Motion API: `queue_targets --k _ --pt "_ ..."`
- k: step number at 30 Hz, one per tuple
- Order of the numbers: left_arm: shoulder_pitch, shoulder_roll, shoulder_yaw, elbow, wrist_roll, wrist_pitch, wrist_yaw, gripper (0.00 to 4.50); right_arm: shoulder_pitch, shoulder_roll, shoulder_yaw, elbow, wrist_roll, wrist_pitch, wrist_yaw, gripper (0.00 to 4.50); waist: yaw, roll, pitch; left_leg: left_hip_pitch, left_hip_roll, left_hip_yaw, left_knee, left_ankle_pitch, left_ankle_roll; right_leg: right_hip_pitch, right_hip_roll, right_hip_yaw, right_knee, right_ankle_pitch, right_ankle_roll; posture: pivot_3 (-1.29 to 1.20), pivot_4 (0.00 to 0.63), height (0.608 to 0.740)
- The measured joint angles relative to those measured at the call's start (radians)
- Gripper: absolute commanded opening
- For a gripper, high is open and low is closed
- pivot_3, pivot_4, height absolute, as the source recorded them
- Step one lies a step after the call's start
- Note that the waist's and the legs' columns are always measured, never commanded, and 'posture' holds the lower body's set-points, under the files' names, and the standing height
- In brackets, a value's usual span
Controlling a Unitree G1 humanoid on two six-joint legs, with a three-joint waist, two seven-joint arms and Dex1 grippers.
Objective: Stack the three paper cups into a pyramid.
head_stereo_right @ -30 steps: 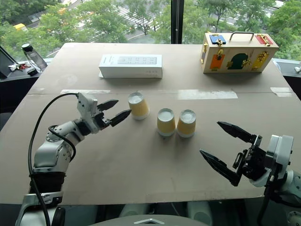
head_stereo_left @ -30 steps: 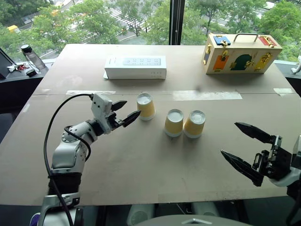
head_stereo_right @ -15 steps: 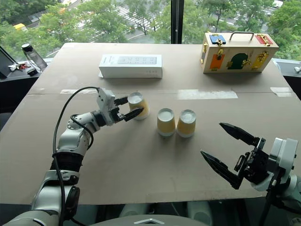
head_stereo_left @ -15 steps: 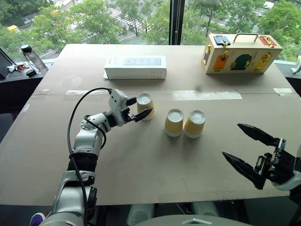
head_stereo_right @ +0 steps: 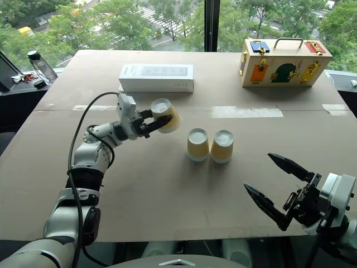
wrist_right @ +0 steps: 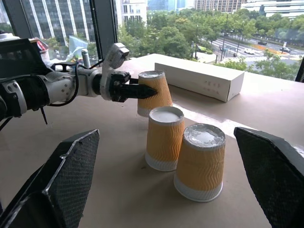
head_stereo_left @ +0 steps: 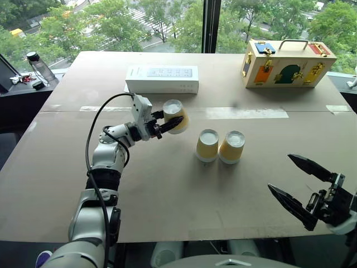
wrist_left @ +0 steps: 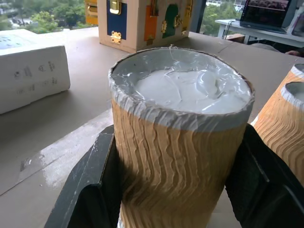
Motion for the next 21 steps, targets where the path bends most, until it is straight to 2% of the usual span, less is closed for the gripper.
queue_targets --k 5,9,16,21 --pt "-0.161 -0.048 -0.104 -0.317 -0.105 0.316 0.024 2.47 0.074 0.019 -0.094 0.09 -0.049 -0.057 0.055 4.5 -0.006 0.0 0.0 0.0 -0.001 0.002 0.0 0.0 0.0 0.0 0.0 0.003 -0.001 0.0 0.001 0.0 0.15 0.74" --pt "-0.195 -0.078 -0.163 -0.374 -0.129 0.449 0.04 2.47 0.095 0.021 -0.146 0.113 -0.048 -0.069 0.072 4.5 -0.022 0.002 0.0 0.003 0.001 0.003 -0.001 0.0 0.0 0.0 0.003 0.004 0.0 0.0 0.0 0.0 0.15 0.74" --pt "-0.208 -0.06 -0.241 -0.386 -0.114 0.507 0.019 2.47 0.138 0.029 -0.179 0.121 -0.067 -0.084 0.085 4.5 -0.026 0.002 0.0 0.003 0.001 0.003 -0.001 0.0 0.0 0.0 0.003 0.005 0.001 -0.001 0.0 0.0 0.15 0.74" --pt "-0.184 -0.019 -0.243 -0.394 -0.095 0.504 0.008 2.47 0.14 0.034 -0.209 0.13 -0.07 -0.089 0.089 4.5 -0.024 0.002 0.0 0.003 0.0 0.004 -0.001 0.0 0.0 0.0 0.002 0.006 0.0 -0.001 0.0 0.0 0.15 0.74"
